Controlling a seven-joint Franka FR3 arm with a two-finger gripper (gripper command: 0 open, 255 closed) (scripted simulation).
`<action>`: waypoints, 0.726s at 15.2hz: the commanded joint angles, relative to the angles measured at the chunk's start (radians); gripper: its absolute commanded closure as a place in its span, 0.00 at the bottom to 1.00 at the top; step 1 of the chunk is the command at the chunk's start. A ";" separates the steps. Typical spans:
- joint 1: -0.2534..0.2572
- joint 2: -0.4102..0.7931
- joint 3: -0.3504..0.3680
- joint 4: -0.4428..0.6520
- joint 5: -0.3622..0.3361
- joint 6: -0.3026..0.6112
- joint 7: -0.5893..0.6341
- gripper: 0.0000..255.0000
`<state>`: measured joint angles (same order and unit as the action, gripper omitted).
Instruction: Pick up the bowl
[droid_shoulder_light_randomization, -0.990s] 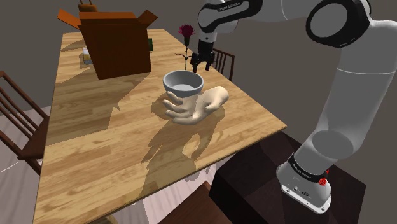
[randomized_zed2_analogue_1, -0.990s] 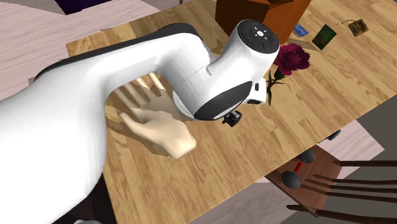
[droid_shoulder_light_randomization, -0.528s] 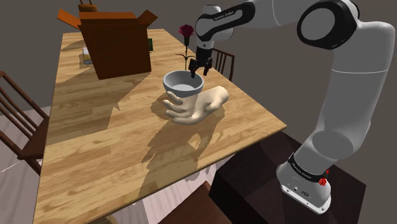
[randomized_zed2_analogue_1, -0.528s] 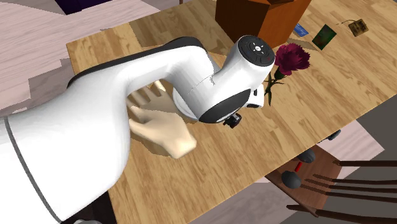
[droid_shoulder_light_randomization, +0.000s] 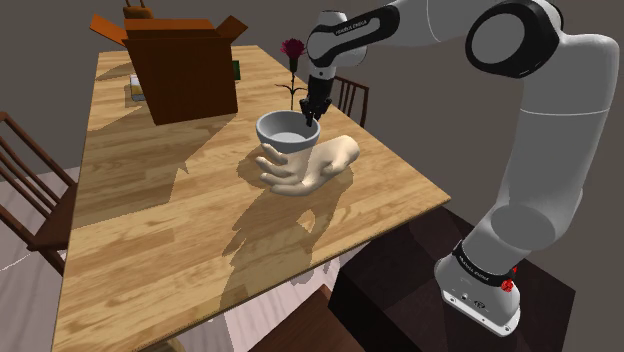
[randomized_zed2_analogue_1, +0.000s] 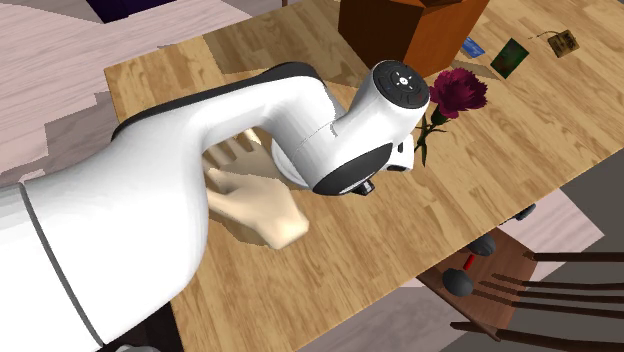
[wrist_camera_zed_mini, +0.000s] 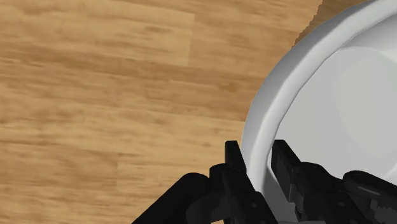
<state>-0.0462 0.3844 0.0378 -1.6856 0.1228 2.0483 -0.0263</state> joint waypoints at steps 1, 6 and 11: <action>0.000 0.001 0.000 0.000 0.000 0.000 0.000 1.00; 0.000 -0.008 0.000 0.014 -0.001 -0.022 0.002 1.00; -0.001 -0.028 -0.001 0.052 -0.003 -0.081 0.009 1.00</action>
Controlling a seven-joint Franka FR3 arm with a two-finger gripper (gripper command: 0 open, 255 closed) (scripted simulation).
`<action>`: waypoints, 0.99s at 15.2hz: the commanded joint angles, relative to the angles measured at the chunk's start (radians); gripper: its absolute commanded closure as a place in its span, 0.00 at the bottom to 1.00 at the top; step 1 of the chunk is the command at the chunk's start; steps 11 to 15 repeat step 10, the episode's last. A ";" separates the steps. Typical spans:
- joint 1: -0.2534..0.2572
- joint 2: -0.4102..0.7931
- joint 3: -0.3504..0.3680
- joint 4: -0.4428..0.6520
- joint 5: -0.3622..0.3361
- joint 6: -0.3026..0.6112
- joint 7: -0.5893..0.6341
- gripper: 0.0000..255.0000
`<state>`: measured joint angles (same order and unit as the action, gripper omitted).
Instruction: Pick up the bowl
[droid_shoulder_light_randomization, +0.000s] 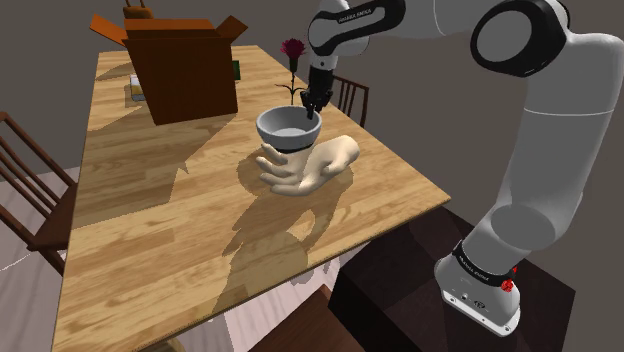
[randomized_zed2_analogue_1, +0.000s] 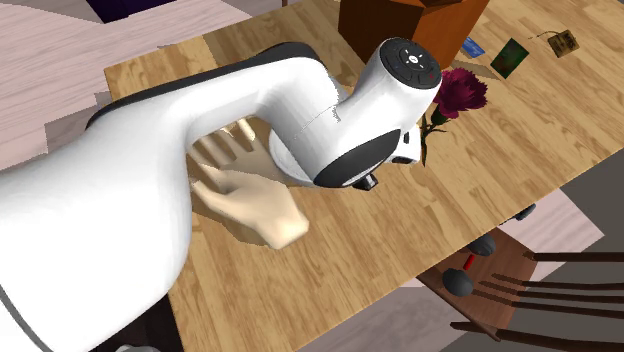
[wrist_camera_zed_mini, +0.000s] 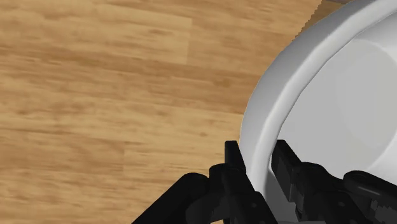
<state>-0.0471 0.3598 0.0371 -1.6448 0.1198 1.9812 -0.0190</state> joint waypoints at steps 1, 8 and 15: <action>0.000 -0.007 0.000 0.020 -0.001 -0.025 0.003 1.00; -0.001 -0.026 0.000 0.087 -0.003 -0.111 0.012 1.00; -0.001 -0.026 0.000 0.088 -0.004 -0.113 0.013 1.00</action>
